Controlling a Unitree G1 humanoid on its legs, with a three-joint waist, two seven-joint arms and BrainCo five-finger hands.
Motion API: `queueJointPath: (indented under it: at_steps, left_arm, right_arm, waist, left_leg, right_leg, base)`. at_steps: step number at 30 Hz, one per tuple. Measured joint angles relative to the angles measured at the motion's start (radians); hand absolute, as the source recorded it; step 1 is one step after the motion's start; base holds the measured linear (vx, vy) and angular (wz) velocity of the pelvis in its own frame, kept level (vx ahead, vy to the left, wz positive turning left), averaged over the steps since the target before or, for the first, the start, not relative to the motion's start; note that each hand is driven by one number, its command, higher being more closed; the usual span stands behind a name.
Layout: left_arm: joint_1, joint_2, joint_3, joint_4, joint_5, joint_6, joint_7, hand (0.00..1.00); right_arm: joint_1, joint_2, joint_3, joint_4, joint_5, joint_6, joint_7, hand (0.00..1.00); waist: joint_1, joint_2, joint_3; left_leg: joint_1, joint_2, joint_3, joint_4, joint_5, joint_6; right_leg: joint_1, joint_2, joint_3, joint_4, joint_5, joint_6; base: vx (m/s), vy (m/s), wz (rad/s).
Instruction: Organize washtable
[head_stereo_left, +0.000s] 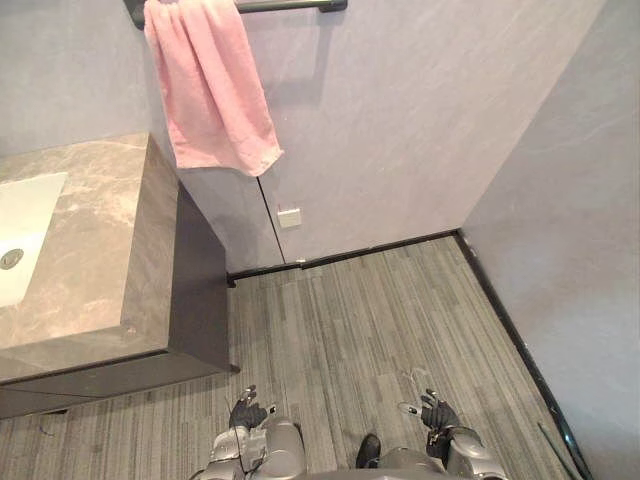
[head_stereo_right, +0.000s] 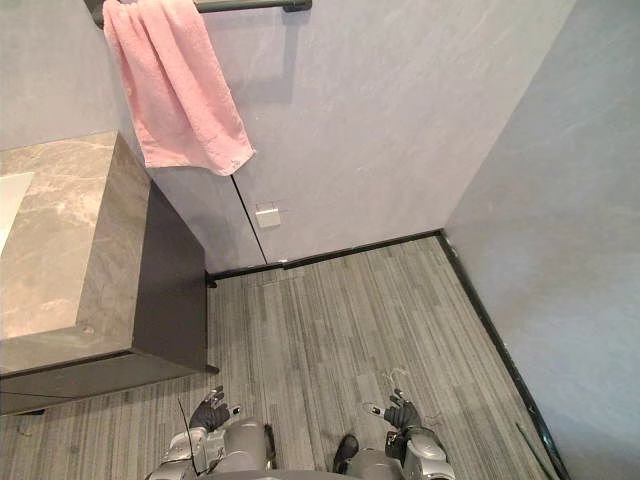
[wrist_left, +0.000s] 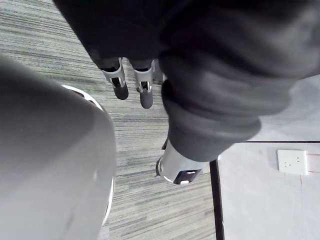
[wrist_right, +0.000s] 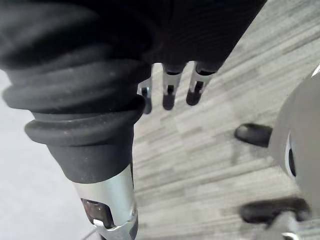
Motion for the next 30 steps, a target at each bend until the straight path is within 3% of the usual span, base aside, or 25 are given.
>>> queueJointPath:
  at_steps: [1,2,3,4,5,6,7,8,9,11,12,15,16,18,19,20,21,22,23,25,28,30]
  left_arm:
    - [-0.005,0.001,-0.008,0.001,0.000,0.000,0.003,0.00]
    - [0.001,-0.002,-0.017,0.002,-0.001,0.000,0.007,0.00]
    - [0.006,-0.005,-0.014,0.002,-0.006,-0.001,0.008,0.00]
    - [0.002,0.003,-0.015,0.002,-0.009,-0.005,0.007,0.00]
    - [0.004,0.019,-0.014,0.003,-0.009,-0.007,0.007,0.00]
    - [0.004,0.021,-0.015,0.004,-0.010,-0.007,0.007,0.00]
    - [0.004,0.016,-0.016,0.014,-0.010,-0.007,0.006,0.00]
    - [0.004,0.016,-0.017,0.020,-0.010,-0.007,0.006,0.00]
    - [0.005,0.028,-0.031,0.026,-0.010,-0.003,0.005,0.00]
    - [0.005,0.036,-0.054,0.039,-0.011,0.003,0.002,0.00]
    - [0.012,0.035,-0.054,0.043,-0.011,0.005,-0.002,0.00]
    - [0.013,0.034,-0.053,0.047,-0.011,0.006,-0.006,0.00]
    - [0.009,0.028,-0.053,0.047,-0.011,0.007,-0.013,0.00]
    - [0.011,0.021,-0.054,0.057,-0.011,0.008,-0.015,0.00]
    - [0.014,0.027,-0.053,0.060,-0.010,0.008,-0.016,0.00]
    - [0.015,0.032,-0.052,0.060,-0.011,0.008,-0.016,0.00]
    - [0.018,0.038,-0.042,0.060,-0.010,0.009,-0.015,0.00]
    - [0.015,0.035,-0.038,0.060,-0.010,0.008,-0.016,0.00]
    - [0.012,0.023,-0.035,0.059,-0.010,0.007,-0.016,0.00]
    - [0.033,-0.002,-0.026,0.060,-0.007,0.009,-0.018,0.00]
    - [0.030,-0.015,0.044,0.052,-0.001,0.010,-0.023,0.00]
    - [0.032,-0.014,0.041,0.040,0.001,0.009,-0.023,0.00]
  right_arm:
    - [0.003,-0.001,0.000,0.001,0.000,0.000,-0.008,0.00]
    - [0.004,-0.003,0.004,0.004,0.000,0.000,-0.010,0.00]
    - [0.003,-0.003,0.006,0.010,-0.001,0.000,-0.010,0.00]
    - [0.000,0.014,0.009,0.020,-0.003,0.001,-0.010,0.00]
    - [0.006,0.028,0.010,0.020,-0.007,-0.001,-0.009,0.00]
    - [0.003,0.029,0.010,0.021,-0.008,0.000,-0.009,0.00]
    - [0.003,0.025,0.010,0.022,-0.016,0.000,-0.009,0.00]
    - [0.003,0.025,0.010,0.021,-0.019,0.000,-0.009,0.00]
    - [0.008,0.029,0.008,0.014,-0.030,-0.002,-0.006,0.00]
    - [0.011,0.028,0.010,0.018,-0.033,-0.001,-0.006,0.00]
    - [0.009,0.029,0.013,0.018,-0.033,-0.002,-0.003,0.00]
    - [-0.002,0.028,0.018,0.018,-0.033,-0.002,0.013,0.00]
    - [-0.005,0.023,0.017,0.017,-0.033,-0.001,0.013,0.00]
    - [-0.024,0.015,0.019,0.016,-0.032,-0.002,0.013,0.00]
    - [-0.020,0.016,0.019,0.017,-0.033,-0.002,0.013,0.00]
    - [-0.016,0.018,0.019,0.018,-0.033,-0.002,0.013,0.00]
    - [-0.001,0.018,0.017,0.018,-0.032,-0.001,0.013,0.00]
    - [0.005,0.014,0.012,0.018,-0.033,-0.001,0.013,0.00]
    - [0.012,-0.002,-0.006,0.020,-0.032,-0.001,0.013,0.00]
    - [0.021,-0.007,-0.040,0.018,-0.032,-0.001,0.013,0.00]
    - [0.026,-0.007,-0.060,0.018,-0.028,0.010,0.012,0.00]
    - [0.033,-0.005,-0.060,0.019,-0.022,0.020,0.011,0.00]
  waist:
    - [0.005,-0.002,0.000]
    - [0.006,0.008,-0.005]
    - [0.008,0.011,-0.009]
    - [0.007,-0.012,-0.018]
    - [0.007,-0.046,-0.026]
    - [0.007,-0.049,-0.026]
    - [0.006,-0.042,-0.028]
    - [0.006,-0.039,-0.028]
    - [0.001,-0.046,-0.025]
    - [0.003,-0.046,-0.025]
    - [0.002,-0.033,-0.026]
    - [-0.001,-0.032,-0.026]
    - [-0.010,-0.024,-0.022]
    - [-0.036,-0.012,-0.014]
    - [-0.046,-0.023,-0.013]
    - [-0.048,-0.035,-0.014]
    - [-0.052,-0.056,-0.023]
    - [-0.052,-0.056,-0.023]
    - [-0.048,-0.029,-0.042]
    - [-0.050,0.014,-0.052]
    - [-0.044,0.019,-0.049]
    - [-0.037,0.016,-0.049]
  left_leg:
    - [0.006,-0.035,0.026,-0.157,0.045,0.001]
    - [0.008,-0.048,0.031,-0.266,0.142,0.041]
    - [0.010,-0.053,0.024,-0.266,0.192,0.080]
    - [0.022,-0.075,0.020,-0.255,0.197,0.112]
    - [0.035,-0.103,0.025,-0.259,0.160,0.121]
    - [0.041,-0.109,0.026,-0.252,0.138,0.124]
    - [0.064,-0.113,0.025,-0.248,0.114,0.135]
    - [0.084,-0.115,0.025,-0.249,0.106,0.139]
    - [0.146,-0.136,0.012,-0.259,0.090,0.152]
    - [0.229,-0.157,-0.020,-0.302,0.083,0.158]
    - [0.289,-0.158,-0.047,-0.353,0.083,0.157]
    - [0.328,-0.156,-0.073,-0.386,0.083,0.157]
    - [0.339,-0.144,-0.098,-0.393,0.081,0.153]
    - [0.357,-0.118,-0.137,-0.400,0.074,0.141]
    - [0.375,-0.123,-0.159,-0.399,0.059,0.114]
    - [0.389,-0.131,-0.170,-0.399,0.050,0.099]
    - [0.400,-0.148,-0.208,-0.391,0.016,0.086]
    - [0.404,-0.147,-0.224,-0.381,-0.002,0.080]
    - [0.397,-0.108,-0.263,-0.361,-0.031,0.054]
    - [0.391,-0.063,-0.282,-0.321,-0.047,0.022]
    - [0.226,0.004,-0.224,0.043,-0.047,-0.045]
    - [0.195,0.044,-0.156,0.124,-0.050,-0.039]
  right_leg:
    - [0.021,-0.010,-0.010,-0.022,-0.004,0.026]
    - [0.045,-0.004,-0.014,-0.038,-0.015,0.055]
    - [0.049,-0.001,-0.011,-0.038,-0.025,0.070]
    - [0.075,-0.027,-0.005,-0.035,-0.042,0.096]
    - [0.074,-0.059,-0.004,-0.006,-0.067,0.125]
    - [0.062,-0.075,0.000,0.041,-0.077,0.140]
    - [0.005,-0.105,0.015,0.211,-0.092,0.164]
    - [-0.032,-0.126,0.028,0.323,-0.093,0.166]
    - [-0.115,-0.180,0.058,0.588,-0.092,0.177]
    - [-0.151,-0.209,0.050,0.715,-0.124,0.170]
    - [-0.171,-0.201,0.020,0.683,-0.150,0.150]
    - [-0.221,-0.179,0.011,0.550,-0.156,0.142]
    - [-0.257,-0.147,0.030,0.457,-0.152,0.137]
    - [-0.294,-0.084,0.081,0.264,-0.072,0.120]
    - [-0.293,-0.063,0.122,0.163,0.002,0.120]
    - [-0.290,-0.063,0.154,0.134,0.036,0.116]
    - [-0.285,-0.072,0.220,0.128,0.113,0.109]
    - [-0.285,-0.070,0.224,0.153,0.142,0.090]
    - [-0.279,-0.051,0.173,0.186,0.095,0.066]
    - [-0.245,-0.012,0.125,0.156,0.071,0.052]
    - [-0.159,0.027,0.086,0.097,0.059,0.028]
    - [-0.092,0.045,0.082,0.062,0.059,0.015]
  base:
    - [0.28,0.088,0.14]
    - [0.29,0.114,0.09]
    - [0.31,0.165,0.07]
    - [0.36,0.175,0.03]
    - [0.37,0.152,0.06]
    - [0.44,0.189,0.00]
    - [0.27,0.131,0.00]
    - [0.43,0.229,0.23]
    - [0.30,0.137,0.38]
    - [0.43,0.130,0.65]
    - [0.40,0.075,0.64]
    - [0.25,0.006,0.41]
    - [0.31,-0.082,0.50]
    - [0.31,-0.133,0.62]
    - [0.21,-0.120,0.59]
    - [0.27,-0.197,0.81]
    - [0.24,-0.253,0.76]
    - [0.33,-0.371,0.97]
    - [0.29,-0.320,0.71]
    - [0.31,-0.265,0.63]
    - [0.24,-0.195,0.37]
    - [0.24,-0.172,-0.03]
